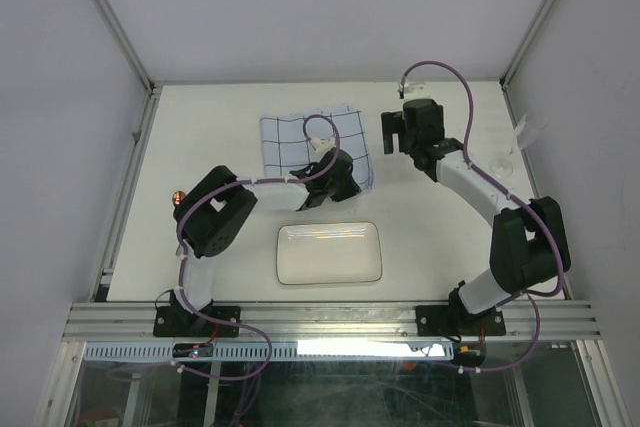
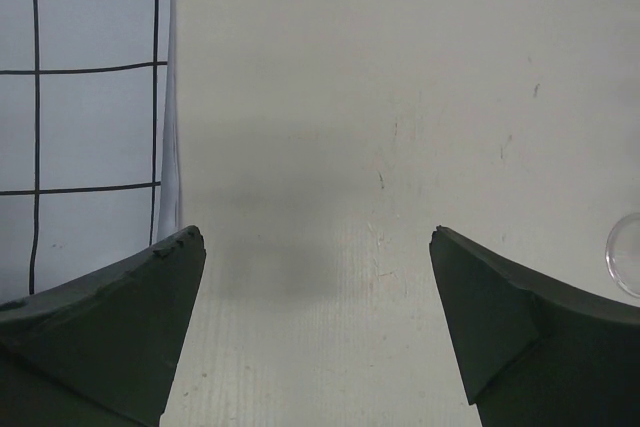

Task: Set the dinner table for one person
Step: Flatten out the napkin at the center of the board.

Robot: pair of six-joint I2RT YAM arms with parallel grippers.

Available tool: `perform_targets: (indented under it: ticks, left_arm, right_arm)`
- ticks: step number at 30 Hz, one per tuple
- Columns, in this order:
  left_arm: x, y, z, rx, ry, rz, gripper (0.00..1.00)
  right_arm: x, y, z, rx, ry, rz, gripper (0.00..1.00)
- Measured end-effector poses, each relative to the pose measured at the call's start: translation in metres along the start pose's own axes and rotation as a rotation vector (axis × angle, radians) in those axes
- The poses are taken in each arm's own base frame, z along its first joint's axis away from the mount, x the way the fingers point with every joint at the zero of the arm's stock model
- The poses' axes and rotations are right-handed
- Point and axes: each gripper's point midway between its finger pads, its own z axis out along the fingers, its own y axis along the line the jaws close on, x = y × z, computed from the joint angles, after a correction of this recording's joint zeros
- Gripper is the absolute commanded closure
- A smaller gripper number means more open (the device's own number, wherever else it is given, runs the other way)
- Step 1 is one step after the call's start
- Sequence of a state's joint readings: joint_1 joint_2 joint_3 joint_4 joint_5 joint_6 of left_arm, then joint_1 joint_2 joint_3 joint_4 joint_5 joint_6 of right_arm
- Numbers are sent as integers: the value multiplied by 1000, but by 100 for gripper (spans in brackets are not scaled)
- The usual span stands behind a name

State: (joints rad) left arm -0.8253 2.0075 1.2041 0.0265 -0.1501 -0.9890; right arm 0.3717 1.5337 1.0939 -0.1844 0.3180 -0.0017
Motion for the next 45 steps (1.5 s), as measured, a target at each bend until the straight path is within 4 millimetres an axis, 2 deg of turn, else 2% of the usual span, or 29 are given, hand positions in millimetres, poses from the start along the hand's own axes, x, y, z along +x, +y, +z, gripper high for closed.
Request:
perform_targets:
  ticks: [6, 9, 13, 16, 17, 19, 20, 27, 31, 34, 45]
  left_arm:
    - [1, -2, -2, 1, -3, 4, 100]
    - [-5, -6, -6, 7, -19, 10, 100]
    - [-21, -16, -19, 17, -69, 11, 100]
    - [-31, -23, -28, 29, -99, 14, 100]
    - [-33, -24, -29, 29, -108, 16, 100]
    - [-36, -25, -31, 30, -117, 20, 100]
    - [-36, -25, -31, 28, -120, 23, 100]
    - [-42, -21, -33, 3, -144, 34, 100]
    - [-48, -21, -37, -10, -169, 41, 100]
    - [-52, -21, -39, -16, -186, 42, 100]
    - [-59, -23, -40, -22, -214, 40, 100]
  right_arm:
    - [2, -6, 0, 36, 7, 5, 1]
    - [-2, -9, -1, 49, 3, 23, 12]
    - [-10, -14, -1, 59, -12, 66, 34]
    - [-15, -18, 0, 63, -13, 103, 54]
    - [-15, -18, 2, 63, -10, 113, 64]
    - [-13, -17, 10, 58, 9, 137, 91]
    - [-9, -16, 14, 55, 23, 141, 100]
    - [39, 3, 44, 13, 183, 190, 100]
    - [60, 13, 52, -11, 254, 214, 100]
    - [65, 21, 55, -35, 281, 240, 100]
    - [61, 48, 49, -161, 315, 344, 100]
